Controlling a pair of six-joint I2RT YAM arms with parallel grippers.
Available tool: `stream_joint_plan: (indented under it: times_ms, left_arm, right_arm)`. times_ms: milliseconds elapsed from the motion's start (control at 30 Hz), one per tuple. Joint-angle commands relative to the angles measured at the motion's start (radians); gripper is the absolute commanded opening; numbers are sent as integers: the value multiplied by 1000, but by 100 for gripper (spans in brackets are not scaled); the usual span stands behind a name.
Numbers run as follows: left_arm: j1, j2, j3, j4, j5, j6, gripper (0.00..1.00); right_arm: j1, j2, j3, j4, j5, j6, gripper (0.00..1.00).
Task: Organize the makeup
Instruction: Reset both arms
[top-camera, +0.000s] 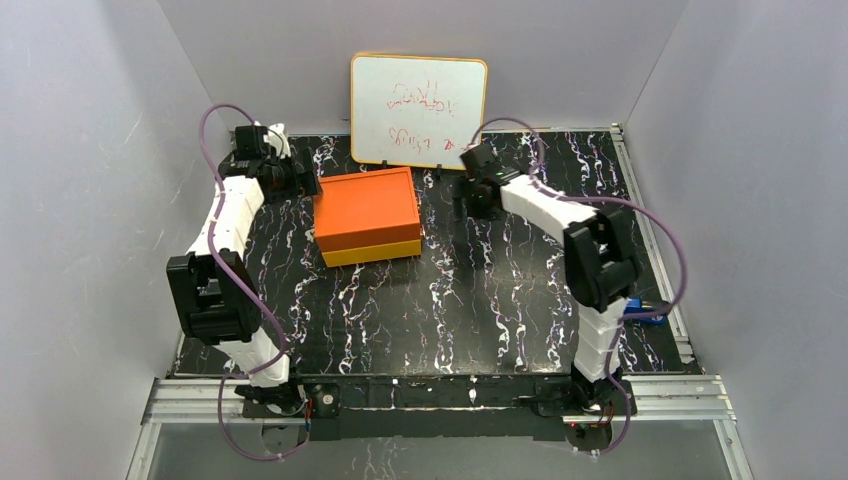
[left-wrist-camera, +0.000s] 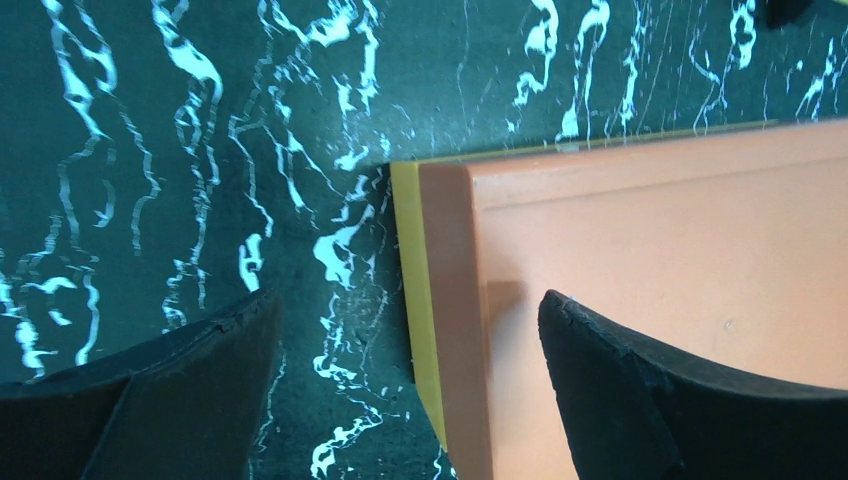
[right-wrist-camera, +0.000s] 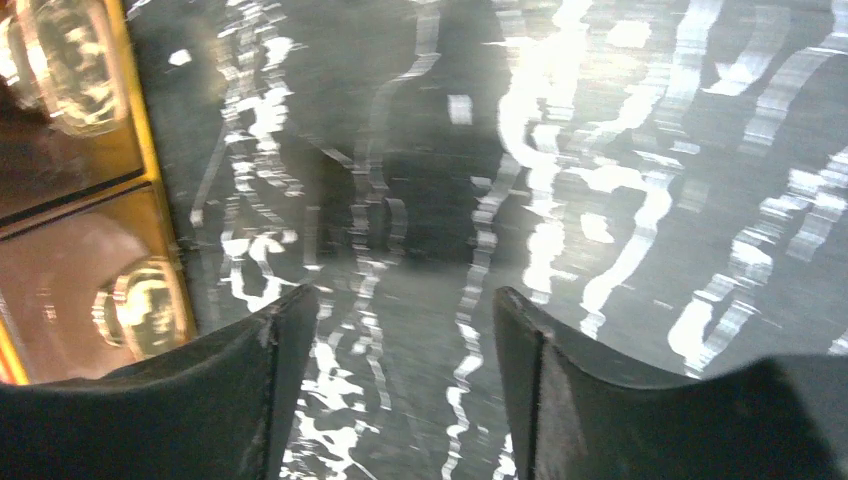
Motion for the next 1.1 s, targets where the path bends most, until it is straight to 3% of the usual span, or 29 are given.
stream_joint_plan:
  times_ms: [0, 133, 333, 600, 1067]
  left_arm:
    - [2, -39, 124, -56, -87, 2, 96]
    - [2, -144, 143, 33, -75, -3, 97]
    - [2, -379, -28, 287, -36, -17, 98]
    - [2, -449, -60, 279, -20, -20, 98]
    - [2, -429, -42, 251, -5, 12, 98]
  right_arm:
    - [-84, -192, -96, 100, 20, -17, 86]
    - [-113, -276, -130, 123, -71, -40, 92]
    - [-116, -417, -181, 140, -96, -76, 94]
    - [-117, -566, -208, 173, -99, -124, 98]
    - [-116, -575, -187, 153, -81, -121, 99]
